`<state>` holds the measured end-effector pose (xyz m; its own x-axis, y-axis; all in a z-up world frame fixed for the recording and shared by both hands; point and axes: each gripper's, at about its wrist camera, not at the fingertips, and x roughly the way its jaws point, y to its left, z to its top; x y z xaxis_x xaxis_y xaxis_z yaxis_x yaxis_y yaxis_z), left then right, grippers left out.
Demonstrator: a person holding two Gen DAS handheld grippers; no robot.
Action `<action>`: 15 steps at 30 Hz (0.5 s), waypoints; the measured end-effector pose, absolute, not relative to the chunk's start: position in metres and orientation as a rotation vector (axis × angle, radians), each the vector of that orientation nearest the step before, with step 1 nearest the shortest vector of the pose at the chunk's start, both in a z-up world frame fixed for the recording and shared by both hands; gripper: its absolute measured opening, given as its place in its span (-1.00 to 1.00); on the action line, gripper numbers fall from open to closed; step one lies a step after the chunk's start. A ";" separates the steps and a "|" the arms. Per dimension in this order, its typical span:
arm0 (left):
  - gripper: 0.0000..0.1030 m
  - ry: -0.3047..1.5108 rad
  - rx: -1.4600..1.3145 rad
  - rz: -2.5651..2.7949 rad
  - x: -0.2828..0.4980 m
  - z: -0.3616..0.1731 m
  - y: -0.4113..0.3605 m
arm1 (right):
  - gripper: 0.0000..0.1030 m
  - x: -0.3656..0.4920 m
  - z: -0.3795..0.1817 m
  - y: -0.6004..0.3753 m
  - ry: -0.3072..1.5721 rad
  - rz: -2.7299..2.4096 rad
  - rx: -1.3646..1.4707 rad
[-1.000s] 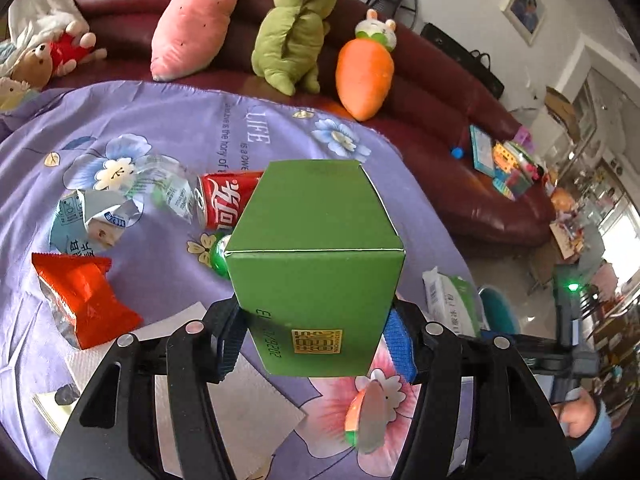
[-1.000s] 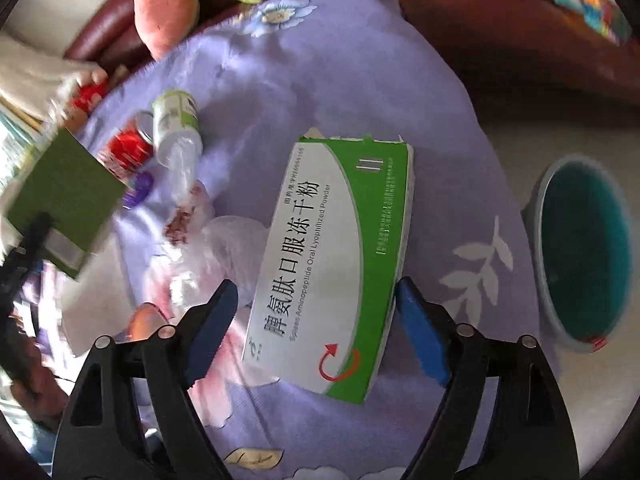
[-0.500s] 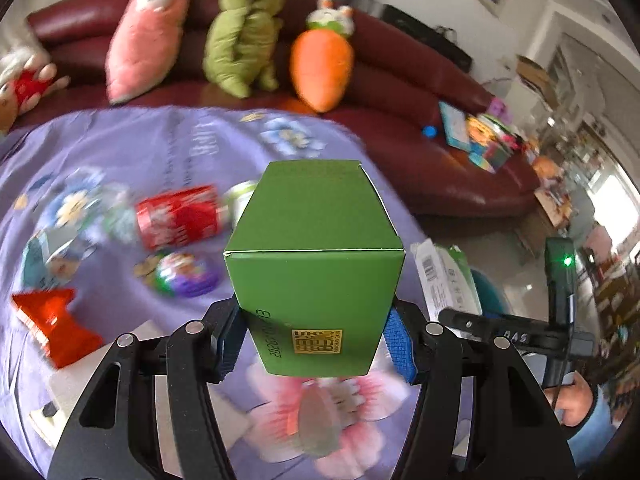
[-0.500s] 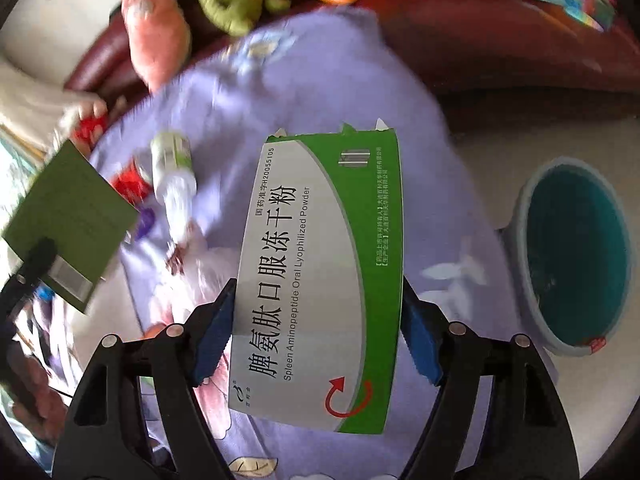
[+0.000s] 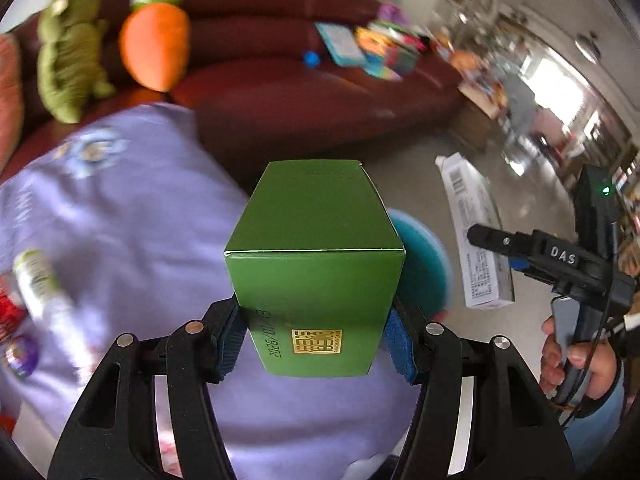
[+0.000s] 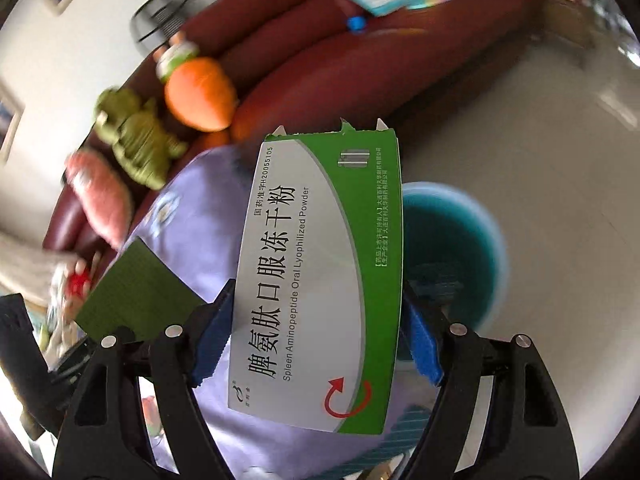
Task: Collect trash
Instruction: 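Carry green box and medicine box over the teal bucket and open both tools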
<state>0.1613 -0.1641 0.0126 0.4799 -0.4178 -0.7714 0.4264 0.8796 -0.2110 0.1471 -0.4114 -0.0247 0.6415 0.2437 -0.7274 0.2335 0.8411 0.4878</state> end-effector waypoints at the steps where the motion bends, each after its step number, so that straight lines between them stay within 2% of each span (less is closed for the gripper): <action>1: 0.18 0.951 0.022 -0.524 0.165 0.008 -0.177 | 0.41 0.144 -0.028 -0.422 0.888 -0.011 0.602; 6: 0.19 1.029 0.043 -0.560 0.185 -0.017 -0.223 | 0.42 0.138 -0.042 -0.451 0.908 -0.062 0.631; 10: 0.29 1.080 0.057 -0.568 0.202 -0.036 -0.257 | 0.42 0.143 -0.050 -0.465 0.922 -0.095 0.635; 15: 0.32 1.119 0.062 -0.562 0.208 -0.053 -0.268 | 0.42 0.150 -0.062 -0.470 0.942 -0.105 0.636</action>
